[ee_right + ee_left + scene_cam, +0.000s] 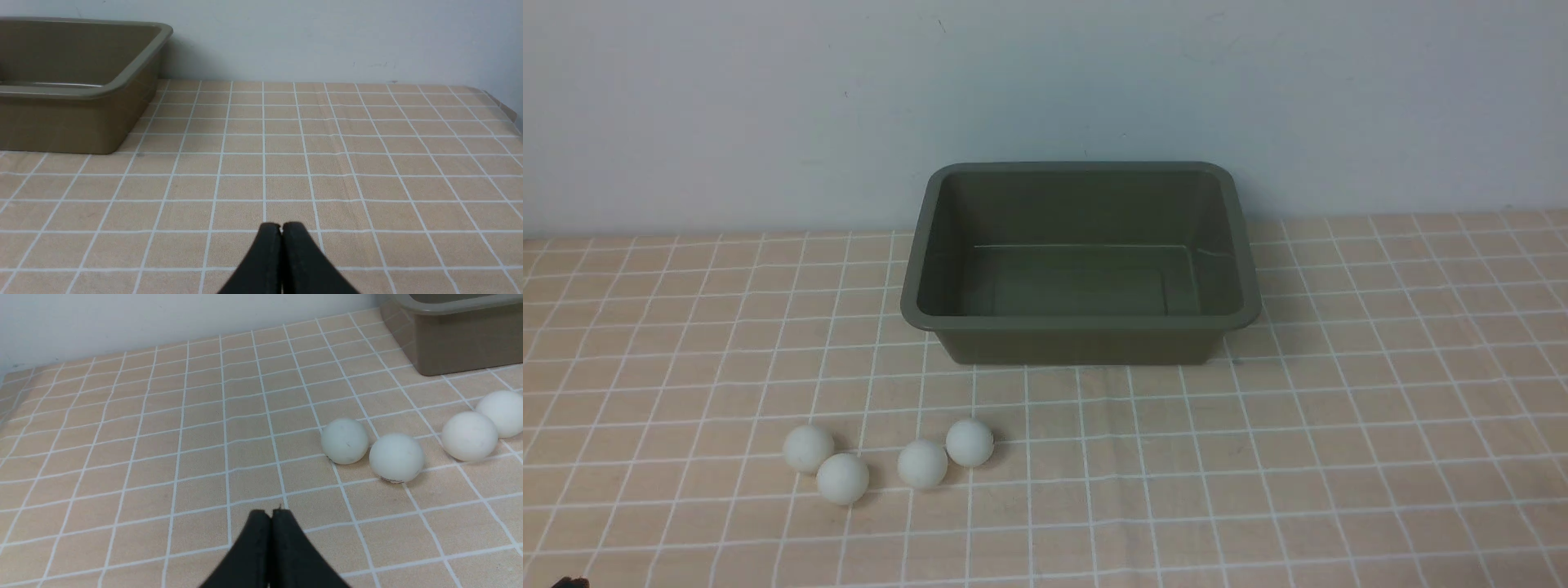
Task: Put the table tennis balls into the box on the light coffee tablecloth.
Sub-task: 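Reach for and grasp a ping pong ball on the table beside the basket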
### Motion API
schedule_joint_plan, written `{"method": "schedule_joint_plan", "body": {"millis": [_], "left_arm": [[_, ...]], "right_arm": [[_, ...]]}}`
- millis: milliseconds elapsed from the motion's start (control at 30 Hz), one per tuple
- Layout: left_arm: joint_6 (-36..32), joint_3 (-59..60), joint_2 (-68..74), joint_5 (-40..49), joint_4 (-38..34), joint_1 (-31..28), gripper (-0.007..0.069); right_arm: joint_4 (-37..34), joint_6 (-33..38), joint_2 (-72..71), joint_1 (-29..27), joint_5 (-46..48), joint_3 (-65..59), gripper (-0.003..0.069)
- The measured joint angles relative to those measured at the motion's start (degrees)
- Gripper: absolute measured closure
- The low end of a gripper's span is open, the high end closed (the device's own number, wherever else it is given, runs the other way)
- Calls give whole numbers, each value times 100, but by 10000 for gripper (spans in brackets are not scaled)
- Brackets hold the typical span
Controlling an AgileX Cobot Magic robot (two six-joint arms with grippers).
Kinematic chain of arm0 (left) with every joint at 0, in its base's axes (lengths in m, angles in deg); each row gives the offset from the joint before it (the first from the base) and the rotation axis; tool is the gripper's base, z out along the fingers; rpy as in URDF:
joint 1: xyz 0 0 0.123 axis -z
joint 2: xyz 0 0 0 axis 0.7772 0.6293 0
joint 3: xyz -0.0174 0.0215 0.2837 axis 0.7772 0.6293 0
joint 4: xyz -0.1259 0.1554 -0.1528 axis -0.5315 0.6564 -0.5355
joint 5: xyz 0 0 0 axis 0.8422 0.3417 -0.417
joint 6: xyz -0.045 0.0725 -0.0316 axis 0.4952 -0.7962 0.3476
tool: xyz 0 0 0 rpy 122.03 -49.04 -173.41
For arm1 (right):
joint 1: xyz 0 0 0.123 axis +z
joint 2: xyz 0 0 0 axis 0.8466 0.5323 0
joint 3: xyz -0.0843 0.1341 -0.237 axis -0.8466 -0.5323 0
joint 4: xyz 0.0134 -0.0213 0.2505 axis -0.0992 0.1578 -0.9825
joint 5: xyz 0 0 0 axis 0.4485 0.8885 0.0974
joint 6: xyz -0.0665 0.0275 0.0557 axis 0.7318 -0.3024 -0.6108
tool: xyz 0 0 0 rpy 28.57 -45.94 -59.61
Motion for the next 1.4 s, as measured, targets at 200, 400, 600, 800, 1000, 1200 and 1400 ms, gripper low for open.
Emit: {"method": "schedule_joint_plan", "body": {"millis": [200,400,600,800,1000,1200,1400], "left_arm": [[0,0,0,0,0,0,693],[0,0,0,0,0,0,693],[0,0,0,0,0,0,693],[0,0,0,0,0,0,693],[0,0,0,0,0,0,693],[0,0,0,0,0,0,693],[190,0,0,-109,-391,0,693]], "right_arm": [[0,0,0,0,0,0,675],[0,0,0,0,0,0,675],[0,0,0,0,0,0,675],[0,0,0,0,0,0,675],[0,0,0,0,0,0,675],[0,0,0,0,0,0,675],[0,0,0,0,0,0,675]]}}
